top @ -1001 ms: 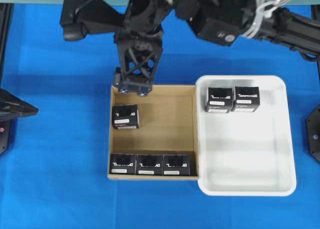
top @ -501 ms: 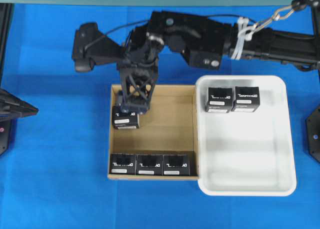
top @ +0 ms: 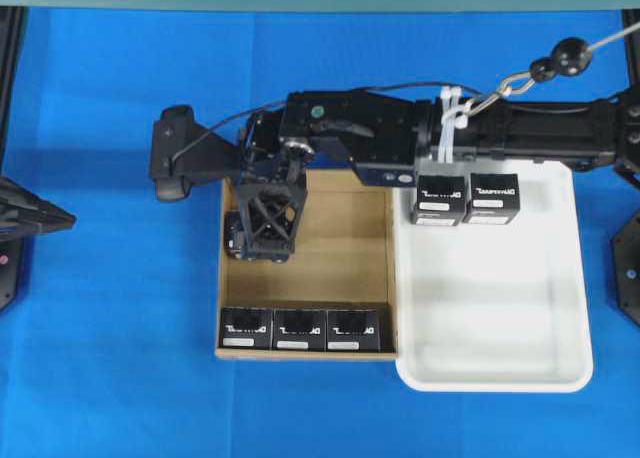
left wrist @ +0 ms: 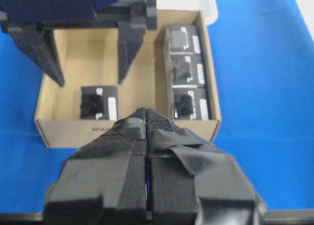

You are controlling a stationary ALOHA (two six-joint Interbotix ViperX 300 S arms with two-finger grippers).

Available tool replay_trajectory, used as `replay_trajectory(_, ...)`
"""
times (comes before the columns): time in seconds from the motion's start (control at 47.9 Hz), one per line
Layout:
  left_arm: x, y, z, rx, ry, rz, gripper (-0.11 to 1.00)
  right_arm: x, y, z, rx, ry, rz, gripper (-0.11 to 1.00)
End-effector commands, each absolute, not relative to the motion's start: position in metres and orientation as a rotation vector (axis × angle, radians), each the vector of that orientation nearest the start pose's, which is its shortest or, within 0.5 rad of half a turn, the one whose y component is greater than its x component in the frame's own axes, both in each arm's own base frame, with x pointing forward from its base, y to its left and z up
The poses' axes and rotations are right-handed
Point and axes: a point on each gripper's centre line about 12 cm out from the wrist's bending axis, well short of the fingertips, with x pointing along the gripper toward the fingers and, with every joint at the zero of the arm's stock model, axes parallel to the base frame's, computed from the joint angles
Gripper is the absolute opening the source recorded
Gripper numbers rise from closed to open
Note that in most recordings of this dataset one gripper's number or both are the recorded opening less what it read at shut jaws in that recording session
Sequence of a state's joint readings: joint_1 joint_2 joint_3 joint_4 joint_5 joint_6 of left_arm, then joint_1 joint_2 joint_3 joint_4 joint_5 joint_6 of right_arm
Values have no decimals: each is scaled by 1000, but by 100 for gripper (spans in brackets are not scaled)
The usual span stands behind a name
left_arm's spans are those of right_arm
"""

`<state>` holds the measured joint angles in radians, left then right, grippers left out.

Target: Pick the box from inside the cardboard box.

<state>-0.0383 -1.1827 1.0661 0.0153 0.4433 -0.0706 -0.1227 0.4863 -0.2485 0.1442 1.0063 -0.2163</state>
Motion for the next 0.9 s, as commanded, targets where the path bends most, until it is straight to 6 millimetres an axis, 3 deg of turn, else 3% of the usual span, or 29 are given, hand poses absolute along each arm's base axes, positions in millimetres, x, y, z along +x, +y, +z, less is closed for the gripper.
replay_trajectory(0.0, 157, -5, 304, -48, 300, -24, -7, 522, -49, 177, 25, 1232, 87, 99)
replay_trajectory(0.876, 157, -6, 303, -47, 303, -26, -7, 529, -41, 137, 23, 1271, 105, 100)
